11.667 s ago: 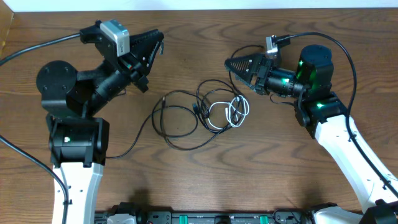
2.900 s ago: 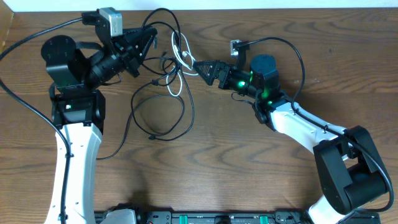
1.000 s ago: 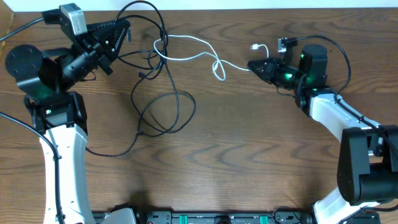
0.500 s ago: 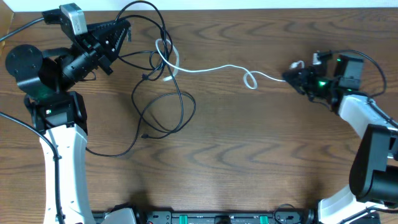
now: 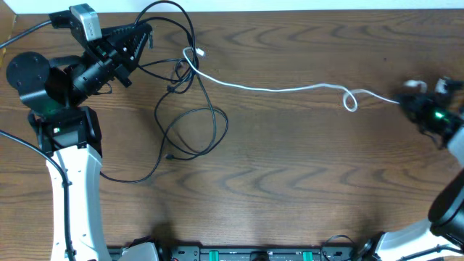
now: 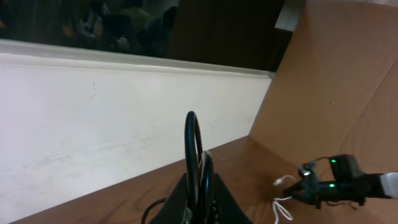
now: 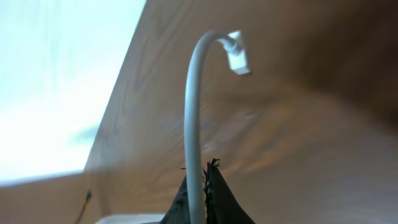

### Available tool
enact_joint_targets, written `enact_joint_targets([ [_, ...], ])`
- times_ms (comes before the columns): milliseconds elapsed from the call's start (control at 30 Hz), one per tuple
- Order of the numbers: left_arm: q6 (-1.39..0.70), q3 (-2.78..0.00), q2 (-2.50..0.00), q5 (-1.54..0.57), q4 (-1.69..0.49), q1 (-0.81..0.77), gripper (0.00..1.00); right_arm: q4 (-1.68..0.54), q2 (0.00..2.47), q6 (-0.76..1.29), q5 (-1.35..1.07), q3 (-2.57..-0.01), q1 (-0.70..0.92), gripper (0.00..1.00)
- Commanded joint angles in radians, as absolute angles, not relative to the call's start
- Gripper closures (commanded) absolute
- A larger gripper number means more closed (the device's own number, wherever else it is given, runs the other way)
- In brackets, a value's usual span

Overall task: Untangle cables
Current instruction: 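Pull the white cable far right with the right gripper, stretching it, then release the white cable with the right gripper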

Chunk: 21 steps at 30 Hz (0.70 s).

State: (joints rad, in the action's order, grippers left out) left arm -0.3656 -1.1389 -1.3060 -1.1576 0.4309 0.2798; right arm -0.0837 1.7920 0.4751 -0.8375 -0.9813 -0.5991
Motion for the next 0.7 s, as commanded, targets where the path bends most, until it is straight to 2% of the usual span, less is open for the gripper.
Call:
enact_joint_targets([
  [0, -0.348, -1.148, -1.293, -1.137, 0.443, 0.285, 0.93, -0.13, 1.778, 0.394, -0.838, -0.986, -0.706, 0.99],
  [233, -0.285, -1.148, -1.295, -1.033, 0.442, 0.285, 0.92, -0.202, 1.778, 0.266, -0.836, -0.986, -0.818, 0.99],
  [400, -0.255, -1.148, -1.295, -0.855, 0.333, 0.285, 0.93, -0.212, 1.778, 0.265, -0.785, -0.986, -0.874, 0.99],
  [600, -0.255, -1.148, -1.298, -0.844, 0.279, 0.285, 0.93, -0.24, 1.778, 0.276, -0.784, -0.986, -0.894, 0.99],
  [633, -0.255, -1.148, -1.3, -0.844, 0.279, 0.285, 0.93, -0.241, 1.778, 0.293, -0.785, -0.986, -0.894, 0.96],
  [667, -0.255, -1.148, -1.3, -0.844, 0.279, 0.285, 0.92, -0.244, 1.778, 0.32, -0.785, -0.986, -0.893, 0.84],
])
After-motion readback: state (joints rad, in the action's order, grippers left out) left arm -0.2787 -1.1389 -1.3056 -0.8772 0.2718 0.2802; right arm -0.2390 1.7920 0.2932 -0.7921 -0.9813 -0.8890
